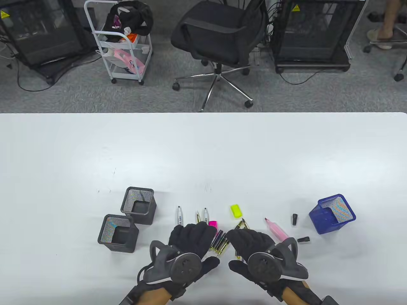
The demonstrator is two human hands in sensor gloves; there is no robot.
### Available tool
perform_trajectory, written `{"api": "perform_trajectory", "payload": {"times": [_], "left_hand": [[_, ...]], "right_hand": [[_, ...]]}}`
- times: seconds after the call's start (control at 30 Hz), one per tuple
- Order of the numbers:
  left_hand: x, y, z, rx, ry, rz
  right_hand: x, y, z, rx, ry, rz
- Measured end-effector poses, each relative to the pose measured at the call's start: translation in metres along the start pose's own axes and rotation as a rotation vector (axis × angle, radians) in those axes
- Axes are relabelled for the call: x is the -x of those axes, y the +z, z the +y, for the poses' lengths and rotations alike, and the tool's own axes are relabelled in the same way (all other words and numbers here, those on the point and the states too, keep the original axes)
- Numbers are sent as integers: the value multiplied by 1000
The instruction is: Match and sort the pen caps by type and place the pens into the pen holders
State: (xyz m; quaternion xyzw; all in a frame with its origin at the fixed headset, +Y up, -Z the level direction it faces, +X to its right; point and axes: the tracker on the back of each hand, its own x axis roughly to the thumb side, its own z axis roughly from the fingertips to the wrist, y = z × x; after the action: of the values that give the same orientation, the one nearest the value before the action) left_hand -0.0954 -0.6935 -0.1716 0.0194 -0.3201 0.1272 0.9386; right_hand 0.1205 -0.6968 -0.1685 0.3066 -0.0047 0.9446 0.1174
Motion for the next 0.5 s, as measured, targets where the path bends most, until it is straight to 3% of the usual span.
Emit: {"api": "perform_trajectory", "payload": {"times": [0.5], "left_hand": [[-1,-1,-3,12,6,-9]], "right_hand": [[0,0,-1,1,19,16]]}}
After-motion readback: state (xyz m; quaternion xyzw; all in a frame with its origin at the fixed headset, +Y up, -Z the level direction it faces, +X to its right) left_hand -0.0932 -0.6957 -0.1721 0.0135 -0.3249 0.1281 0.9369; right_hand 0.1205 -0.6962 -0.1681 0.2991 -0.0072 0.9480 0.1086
